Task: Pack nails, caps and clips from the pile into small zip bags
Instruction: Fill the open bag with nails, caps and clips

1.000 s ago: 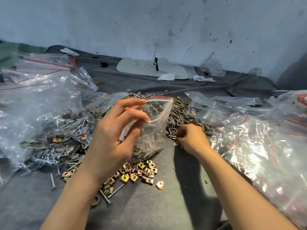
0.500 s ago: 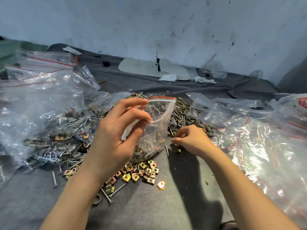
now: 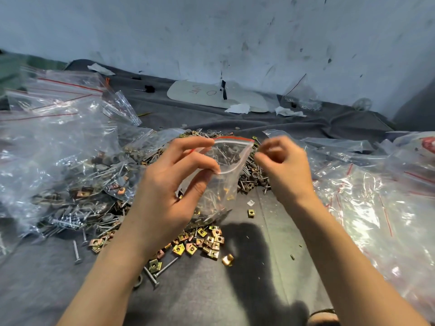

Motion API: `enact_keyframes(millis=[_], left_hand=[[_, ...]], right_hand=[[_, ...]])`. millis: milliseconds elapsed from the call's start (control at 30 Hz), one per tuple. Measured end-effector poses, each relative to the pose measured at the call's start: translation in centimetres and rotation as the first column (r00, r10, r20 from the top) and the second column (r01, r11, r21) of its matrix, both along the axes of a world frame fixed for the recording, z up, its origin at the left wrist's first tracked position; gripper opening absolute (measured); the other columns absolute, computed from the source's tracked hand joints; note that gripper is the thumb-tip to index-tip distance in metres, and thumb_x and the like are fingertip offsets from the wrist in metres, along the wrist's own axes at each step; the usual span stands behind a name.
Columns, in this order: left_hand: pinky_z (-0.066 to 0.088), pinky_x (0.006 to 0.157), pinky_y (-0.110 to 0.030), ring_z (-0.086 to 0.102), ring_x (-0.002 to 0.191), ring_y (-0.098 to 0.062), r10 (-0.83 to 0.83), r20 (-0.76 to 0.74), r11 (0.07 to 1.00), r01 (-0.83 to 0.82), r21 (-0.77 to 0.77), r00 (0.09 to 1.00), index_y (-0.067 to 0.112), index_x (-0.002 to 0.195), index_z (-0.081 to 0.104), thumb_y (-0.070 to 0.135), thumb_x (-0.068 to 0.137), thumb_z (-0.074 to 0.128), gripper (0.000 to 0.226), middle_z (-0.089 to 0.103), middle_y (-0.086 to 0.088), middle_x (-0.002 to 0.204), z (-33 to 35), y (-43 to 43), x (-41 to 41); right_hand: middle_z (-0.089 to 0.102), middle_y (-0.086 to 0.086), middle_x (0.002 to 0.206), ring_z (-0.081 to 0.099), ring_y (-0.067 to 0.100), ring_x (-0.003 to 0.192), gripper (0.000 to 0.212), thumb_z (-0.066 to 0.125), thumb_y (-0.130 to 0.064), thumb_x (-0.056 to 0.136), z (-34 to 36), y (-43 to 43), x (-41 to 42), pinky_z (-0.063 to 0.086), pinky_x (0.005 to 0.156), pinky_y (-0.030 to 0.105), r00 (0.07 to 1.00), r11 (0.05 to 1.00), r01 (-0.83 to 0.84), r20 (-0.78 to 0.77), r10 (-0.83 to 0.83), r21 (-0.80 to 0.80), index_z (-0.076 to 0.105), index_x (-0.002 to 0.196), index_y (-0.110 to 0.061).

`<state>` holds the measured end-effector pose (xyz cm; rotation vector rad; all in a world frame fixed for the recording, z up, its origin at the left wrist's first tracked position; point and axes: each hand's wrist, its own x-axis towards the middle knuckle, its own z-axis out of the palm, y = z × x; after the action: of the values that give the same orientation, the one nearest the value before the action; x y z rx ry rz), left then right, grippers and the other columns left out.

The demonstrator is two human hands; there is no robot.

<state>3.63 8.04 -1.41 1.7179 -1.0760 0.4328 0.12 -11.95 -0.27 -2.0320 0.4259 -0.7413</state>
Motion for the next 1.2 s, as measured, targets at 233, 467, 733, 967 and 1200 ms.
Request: enact_keyframes(millis=[233,467,733,967,1200], left_hand=[[0.044,0.1,-0.025,0.056,0.118,-0.013,-0.041,0.028,0.999,0.04,0.016,0.999,0.007,0.092,0.066,0.019,0.091,0.053,0.018,0.057,-0.007,0.124,0.0,-0.6,-0.4],[0.045,0.102,-0.028,0.055,0.12,-0.015,0.03,0.0,0.999,-0.03,-0.019,1.0,0.017,0.097,0.063,0.01,0.09,0.058,0.011,0.057,-0.004,0.124,-0.2,0.0,0.1],[0.047,0.099,-0.05,0.055,0.122,-0.016,0.05,-0.072,0.993,-0.057,-0.102,0.996,0.024,0.096,0.062,0.009,0.09,0.056,0.016,0.057,-0.002,0.123,-0.5,0.5,1.0],[0.049,0.096,-0.051,0.056,0.12,-0.016,0.06,-0.056,0.994,-0.065,-0.086,0.997,0.022,0.096,0.061,0.01,0.092,0.056,0.014,0.058,-0.006,0.122,-0.6,0.7,1.1],[0.049,0.096,-0.05,0.056,0.121,-0.016,0.048,-0.055,0.995,-0.052,-0.086,0.997,0.02,0.095,0.062,0.01,0.092,0.056,0.012,0.058,-0.004,0.122,-0.7,0.8,1.0]], right_hand=[[0.067,-0.007,0.083,0.063,0.02,0.09,0.013,0.07,-0.009,0.084,3.0,5.0,-2.4,0.047,0.08,0.021,0.88,0.949,-0.202,0.38,0.284,-0.24,0.067,0.092,-0.019],[0.065,-0.001,0.086,0.06,0.013,0.084,0.005,0.065,-0.018,0.089,2.8,3.9,-2.4,0.045,0.074,0.027,0.921,0.983,-0.03,0.378,0.098,-0.183,0.066,0.088,-0.013],[0.065,-0.003,0.072,0.054,0.005,0.058,0.009,0.061,-0.014,0.084,0.5,7.7,-2.5,0.043,0.058,0.017,0.689,0.64,-0.706,-0.499,0.525,-0.302,0.07,0.084,-0.012],[0.061,0.014,0.107,0.061,0.038,0.096,0.019,0.056,-0.005,0.087,-3.9,12.1,-1.5,0.041,0.067,0.035,0.666,0.366,-0.74,-0.686,0.292,-0.563,0.063,0.104,-0.009],[0.063,0.005,0.076,0.059,0.021,0.068,0.003,0.066,-0.012,0.075,-1.0,10.6,-1.8,0.048,0.063,0.027,0.579,0.488,-0.802,-0.646,0.498,-0.343,0.063,0.077,-0.013]])
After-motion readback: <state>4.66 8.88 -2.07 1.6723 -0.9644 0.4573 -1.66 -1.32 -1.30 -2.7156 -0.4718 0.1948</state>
